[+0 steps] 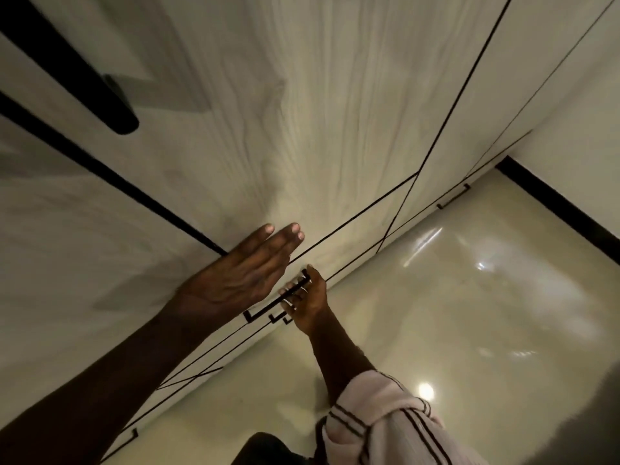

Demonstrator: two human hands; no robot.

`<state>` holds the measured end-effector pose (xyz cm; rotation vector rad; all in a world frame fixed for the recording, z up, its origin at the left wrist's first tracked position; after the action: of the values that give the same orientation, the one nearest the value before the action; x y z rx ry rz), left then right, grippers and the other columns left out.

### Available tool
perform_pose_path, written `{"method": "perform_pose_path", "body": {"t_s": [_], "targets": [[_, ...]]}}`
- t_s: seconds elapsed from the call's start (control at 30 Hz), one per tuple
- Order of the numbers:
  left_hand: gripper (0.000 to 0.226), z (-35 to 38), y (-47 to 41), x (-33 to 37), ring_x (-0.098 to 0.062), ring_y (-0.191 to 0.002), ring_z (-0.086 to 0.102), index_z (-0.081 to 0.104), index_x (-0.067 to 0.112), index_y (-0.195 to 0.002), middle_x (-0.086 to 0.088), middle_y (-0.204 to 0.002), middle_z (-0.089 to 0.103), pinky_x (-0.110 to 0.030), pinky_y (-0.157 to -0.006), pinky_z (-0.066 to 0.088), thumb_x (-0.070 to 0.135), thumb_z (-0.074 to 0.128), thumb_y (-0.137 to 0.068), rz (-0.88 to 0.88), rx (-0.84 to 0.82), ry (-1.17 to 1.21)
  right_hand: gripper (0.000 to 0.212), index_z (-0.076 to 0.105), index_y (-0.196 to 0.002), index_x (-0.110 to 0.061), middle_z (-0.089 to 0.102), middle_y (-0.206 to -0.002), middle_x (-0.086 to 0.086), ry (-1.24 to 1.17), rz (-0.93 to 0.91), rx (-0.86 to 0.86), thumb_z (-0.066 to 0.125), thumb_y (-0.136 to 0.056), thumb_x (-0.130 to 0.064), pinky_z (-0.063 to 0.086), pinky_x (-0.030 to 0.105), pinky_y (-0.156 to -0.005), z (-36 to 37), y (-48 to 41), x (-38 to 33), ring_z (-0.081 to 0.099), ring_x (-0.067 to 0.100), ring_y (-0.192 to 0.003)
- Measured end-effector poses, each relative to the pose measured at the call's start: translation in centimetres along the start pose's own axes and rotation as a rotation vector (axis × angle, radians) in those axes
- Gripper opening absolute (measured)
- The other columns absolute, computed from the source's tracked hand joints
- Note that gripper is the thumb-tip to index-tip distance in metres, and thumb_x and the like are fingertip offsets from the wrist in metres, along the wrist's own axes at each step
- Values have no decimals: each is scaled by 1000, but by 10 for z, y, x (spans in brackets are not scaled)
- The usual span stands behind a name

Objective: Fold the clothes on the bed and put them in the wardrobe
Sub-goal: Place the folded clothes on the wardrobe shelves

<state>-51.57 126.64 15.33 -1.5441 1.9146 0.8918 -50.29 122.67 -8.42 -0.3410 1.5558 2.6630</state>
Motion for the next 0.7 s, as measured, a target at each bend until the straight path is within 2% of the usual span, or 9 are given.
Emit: {"method": "perform_pose_path", "body": {"t_s": [0.07,0.13,0.3,0.43,0.53,0.6,0.63,0.67,0.7], "targets": [[63,-3,1,-1,-49,-156,6,16,-10,-158,-34,-167,2,-57,-127,13,18,32,-105,-2,38,3,39,57,-80,-20,61,-79,4,36,20,-17,63,-90,-57,45,37,-84,-3,-2,-3,65,21,-77],[61,-3,1,1,-48,-156,8,16,-12,-158,-34,-167,3,-54,-127,16,17,31,-105,7,51,-5,42,58,-80,-19,62,-81,5,73,1,-3,60,-94,-58,45,37,-86,-9,0,-4,65,22,-78],[67,7,-1,5,-52,-155,-2,13,-12,-157,-35,-167,-3,-60,-127,4,23,40,-106,0,53,16,47,61,-87,-17,64,-85,7,79,-35,7,65,-89,-63,48,39,-95,-40,11,3,66,24,-85],[60,10,0,9,-53,-155,-6,26,-9,-156,-37,-165,-5,-61,-127,2,17,43,-104,-4,80,49,65,61,-118,-10,66,-108,10,-38,-40,73,74,-80,-61,46,44,-112,-72,28,16,65,27,-102],[48,9,1,16,-51,-156,-1,46,-4,-146,-37,-165,2,-60,-127,4,14,44,-102,-10,119,209,74,56,-138,-9,64,-132,18,-11,-122,212,78,-83,-53,47,48,-111,-86,55,16,63,37,-121],[43,3,14,21,-46,-157,11,57,6,-140,-29,-167,16,-59,-126,14,21,52,-100,-37,175,478,65,48,-143,-14,55,-142,17,298,-439,607,74,-91,-45,42,43,-111,-108,98,-8,54,36,-130],[46,1,28,25,-43,-156,19,57,10,-142,-24,-168,22,-58,-124,20,28,55,-99,-49,204,629,63,45,-145,-17,50,-146,13,543,-739,783,72,-93,-41,37,40,-113,-96,135,-29,49,34,-136],[51,1,42,31,-39,-154,27,55,15,-146,-19,-168,26,-55,-122,27,35,58,-99,-76,243,766,62,46,-146,-18,48,-148,9,815,-1091,847,70,-93,-38,31,36,-117,-64,171,-45,45,30,-140],[56,1,61,36,-34,-151,35,52,17,-150,-14,-167,31,-51,-120,32,40,60,-98,-141,276,908,59,49,-145,-17,48,-149,8,1097,-1375,786,68,-93,-36,27,34,-119,-21,195,-41,41,28,-143]]}}
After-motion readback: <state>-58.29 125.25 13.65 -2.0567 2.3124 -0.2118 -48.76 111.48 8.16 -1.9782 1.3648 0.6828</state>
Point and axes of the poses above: each hand's wrist, its own y-axis away from the middle knuckle, its own z-axis out of the palm, x = y × z, the point moved 10 cm from there along -y, towards the middle knuckle
